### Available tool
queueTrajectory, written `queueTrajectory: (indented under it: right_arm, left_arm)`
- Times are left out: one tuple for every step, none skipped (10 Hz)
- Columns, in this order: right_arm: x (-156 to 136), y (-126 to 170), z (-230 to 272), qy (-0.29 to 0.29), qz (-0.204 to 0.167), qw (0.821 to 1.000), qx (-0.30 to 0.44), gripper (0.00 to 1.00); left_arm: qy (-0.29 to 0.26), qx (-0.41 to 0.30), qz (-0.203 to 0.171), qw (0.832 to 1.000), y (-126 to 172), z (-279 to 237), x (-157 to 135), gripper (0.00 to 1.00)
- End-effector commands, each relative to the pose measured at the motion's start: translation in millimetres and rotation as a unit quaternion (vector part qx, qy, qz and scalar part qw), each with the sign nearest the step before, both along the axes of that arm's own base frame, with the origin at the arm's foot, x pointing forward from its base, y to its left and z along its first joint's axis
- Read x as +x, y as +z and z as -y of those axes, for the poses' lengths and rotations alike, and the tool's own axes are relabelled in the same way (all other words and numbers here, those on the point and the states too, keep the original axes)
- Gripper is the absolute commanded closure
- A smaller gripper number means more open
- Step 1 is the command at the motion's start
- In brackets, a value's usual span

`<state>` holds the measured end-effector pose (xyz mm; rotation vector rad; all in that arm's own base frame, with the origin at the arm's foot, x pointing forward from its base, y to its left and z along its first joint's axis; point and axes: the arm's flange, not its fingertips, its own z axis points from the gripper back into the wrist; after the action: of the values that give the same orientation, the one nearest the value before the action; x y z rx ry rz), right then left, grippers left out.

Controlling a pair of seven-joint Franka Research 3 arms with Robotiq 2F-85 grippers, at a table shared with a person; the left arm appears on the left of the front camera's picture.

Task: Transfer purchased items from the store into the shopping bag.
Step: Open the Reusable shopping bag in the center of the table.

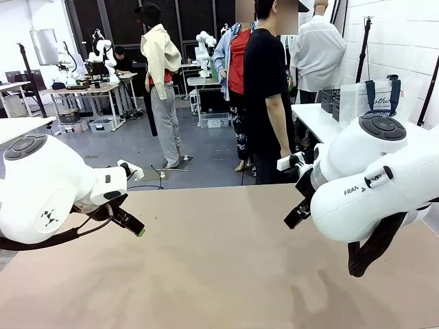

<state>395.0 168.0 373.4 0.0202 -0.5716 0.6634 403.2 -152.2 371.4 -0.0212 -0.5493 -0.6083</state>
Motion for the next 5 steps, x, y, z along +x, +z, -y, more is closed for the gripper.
queueTrajectory:
  right_arm:
    - [0.0,0.0,0.1,0.0,0.0,1.0,0.0,0.0]
    - [0.0,0.0,0.1,0.0,0.0,1.0,0.0,0.0]
    - [0.0,0.0,0.1,0.0,0.0,1.0,0.0,0.0]
    - [0.0,0.0,0.1,0.0,0.0,1.0,0.0,0.0]
    - [0.0,0.0,0.1,0.0,0.0,1.0,0.0,0.0]
  left_arm:
    - [0.001,0.0,0.0,1.0,0.0,-1.1,0.3,0.0]
    - [0.001,0.0,0.0,1.0,0.0,-1.1,0.3,0.0]
    - [0.001,0.0,0.0,1.0,0.0,-1.1,0.3,0.0]
    - [0.001,0.0,0.0,1.0,0.0,-1.1,0.3,0.0]
    - [0.001,0.0,0.0,1.0,0.0,-1.1,0.3,0.0]
